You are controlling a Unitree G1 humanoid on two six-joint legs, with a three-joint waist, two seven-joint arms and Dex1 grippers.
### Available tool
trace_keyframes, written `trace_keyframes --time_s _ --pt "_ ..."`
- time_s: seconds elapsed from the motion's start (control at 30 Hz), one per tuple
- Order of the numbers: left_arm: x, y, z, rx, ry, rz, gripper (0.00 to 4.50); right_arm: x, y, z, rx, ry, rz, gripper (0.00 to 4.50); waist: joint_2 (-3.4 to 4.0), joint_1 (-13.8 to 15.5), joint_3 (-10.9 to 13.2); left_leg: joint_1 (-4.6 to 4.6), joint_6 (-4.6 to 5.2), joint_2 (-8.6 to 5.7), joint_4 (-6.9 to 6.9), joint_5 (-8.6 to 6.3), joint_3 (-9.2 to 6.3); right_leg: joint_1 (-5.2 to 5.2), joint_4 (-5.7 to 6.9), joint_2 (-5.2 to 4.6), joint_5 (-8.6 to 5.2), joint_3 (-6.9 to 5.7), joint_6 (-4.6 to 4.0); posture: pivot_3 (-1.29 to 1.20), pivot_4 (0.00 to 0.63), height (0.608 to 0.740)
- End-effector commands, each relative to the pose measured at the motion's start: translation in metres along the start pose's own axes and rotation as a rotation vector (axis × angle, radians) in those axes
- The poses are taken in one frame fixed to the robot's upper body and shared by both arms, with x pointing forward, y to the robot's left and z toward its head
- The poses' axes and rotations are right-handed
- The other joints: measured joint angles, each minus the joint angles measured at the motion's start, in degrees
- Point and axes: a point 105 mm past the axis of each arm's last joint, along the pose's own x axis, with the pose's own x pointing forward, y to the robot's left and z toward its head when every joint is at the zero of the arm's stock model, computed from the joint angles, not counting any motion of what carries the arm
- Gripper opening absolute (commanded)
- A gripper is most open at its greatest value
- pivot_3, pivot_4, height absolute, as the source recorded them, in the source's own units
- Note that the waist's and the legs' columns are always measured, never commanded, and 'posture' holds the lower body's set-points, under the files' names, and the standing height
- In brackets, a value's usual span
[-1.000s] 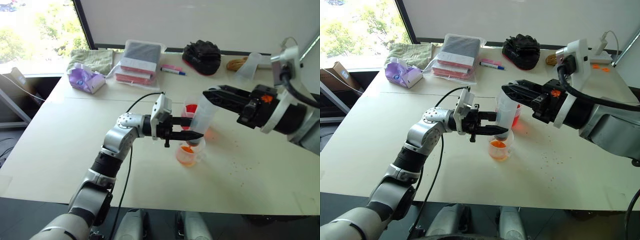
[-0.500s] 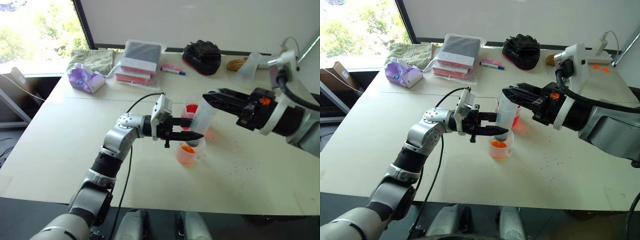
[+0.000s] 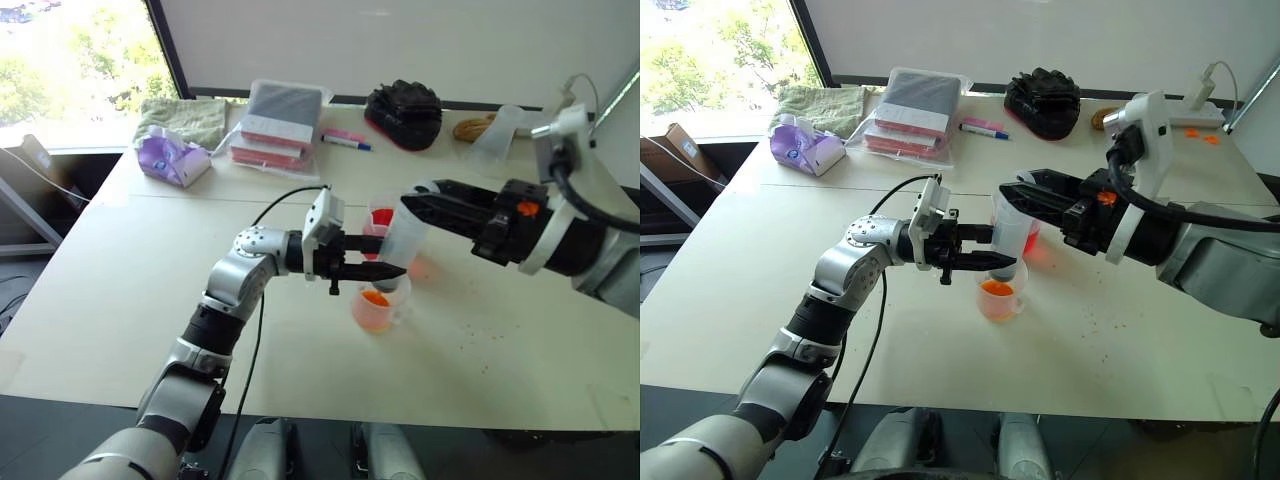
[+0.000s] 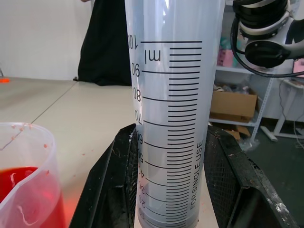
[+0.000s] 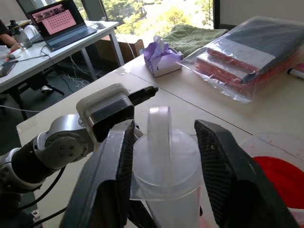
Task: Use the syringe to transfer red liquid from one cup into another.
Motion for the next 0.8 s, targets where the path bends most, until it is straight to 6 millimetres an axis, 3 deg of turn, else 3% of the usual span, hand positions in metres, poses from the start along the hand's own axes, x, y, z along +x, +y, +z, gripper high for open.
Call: trace_keyframes --time_s 0.03,0.27,0.57,0.67,0.8 --pt "0.002 0.002 0.02 0.059 -0.069 0.014 1.45 0.001 0.01 -0.015 -0.025 0.089 0.044 4.04 0.0 0.0 0.0 0.0 0.0 0.0 0.0 0.0 0.0 0.01 0.0 0.0 0.0 0.0 0.0 0.0 0.15 0.74" --pt "0.001 0.003 0.02 0.06 -0.071 0.018 1.45 -0.009 -0.001 -0.006 -0.023 0.097 0.015 4.04 0.0 0.0 0.0 -0.02 0.03 0.0 0.0 -0.02 0.0 0.02 -0.07 -0.02 0.0 -0.01 0.0 0.0 0.15 0.74" --pt "0.001 0.002 0.022 0.063 -0.079 0.02 1.45 -0.039 -0.027 0.01 -0.099 0.112 -0.117 4.04 0.01 0.1 0.0 -0.02 0.09 0.0 -0.01 -0.05 0.0 0.11 -0.23 -0.04 0.0 -0.04 0.0 0.0 0.15 0.74" --pt "0.001 0.005 0.024 0.058 -0.086 0.034 1.45 -0.048 -0.032 0.007 -0.146 0.153 -0.144 4.04 0.01 0.1 0.0 -0.03 0.12 0.0 -0.01 -0.07 0.0 0.13 -0.28 -0.04 0.01 -0.06 0.01 0.0 0.15 0.74" --pt "0.001 0.019 0.04 0.035 -0.127 0.094 1.45 -0.054 -0.032 -0.012 -0.209 0.29 -0.128 4.04 0.01 0.1 0.0 -0.03 0.13 0.0 -0.01 -0.08 0.0 0.14 -0.29 -0.04 0.01 -0.07 0.02 0.0 0.15 0.74"
